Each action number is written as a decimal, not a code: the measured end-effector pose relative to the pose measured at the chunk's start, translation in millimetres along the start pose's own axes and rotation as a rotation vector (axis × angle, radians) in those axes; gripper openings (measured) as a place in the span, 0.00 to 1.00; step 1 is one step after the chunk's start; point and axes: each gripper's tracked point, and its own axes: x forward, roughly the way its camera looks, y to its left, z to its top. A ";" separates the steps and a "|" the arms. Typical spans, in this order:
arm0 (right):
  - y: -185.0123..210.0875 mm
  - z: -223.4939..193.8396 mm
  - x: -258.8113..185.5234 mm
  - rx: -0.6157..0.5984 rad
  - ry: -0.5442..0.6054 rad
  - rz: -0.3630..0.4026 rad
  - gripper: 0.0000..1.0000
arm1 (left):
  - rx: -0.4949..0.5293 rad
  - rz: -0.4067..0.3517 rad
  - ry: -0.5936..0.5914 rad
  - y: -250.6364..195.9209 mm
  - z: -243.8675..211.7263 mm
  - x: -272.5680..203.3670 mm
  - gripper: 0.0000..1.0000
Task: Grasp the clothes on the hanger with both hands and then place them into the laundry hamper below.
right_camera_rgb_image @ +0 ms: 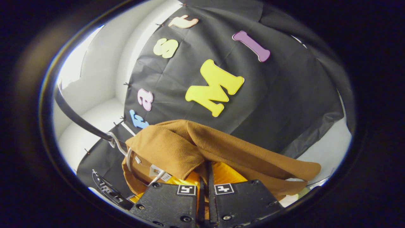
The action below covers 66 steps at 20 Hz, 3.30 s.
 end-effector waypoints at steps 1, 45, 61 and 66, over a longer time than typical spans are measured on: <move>0.4 2.2 -0.8 0.008 -0.003 0.010 0.08 | -0.012 0.003 -0.006 1.3 3.7 -0.5 0.10; 56.1 113.2 12.0 0.020 -0.070 0.249 0.06 | -0.101 -0.235 -0.043 6.6 95.0 -12.2 0.10; 40.6 121.5 64.9 0.009 0.112 0.288 0.06 | -0.075 -0.304 0.056 13.8 101.9 29.1 0.10; 23.1 114.3 79.3 0.009 0.187 0.272 0.06 | -0.082 -0.366 0.124 17.1 93.1 41.9 0.05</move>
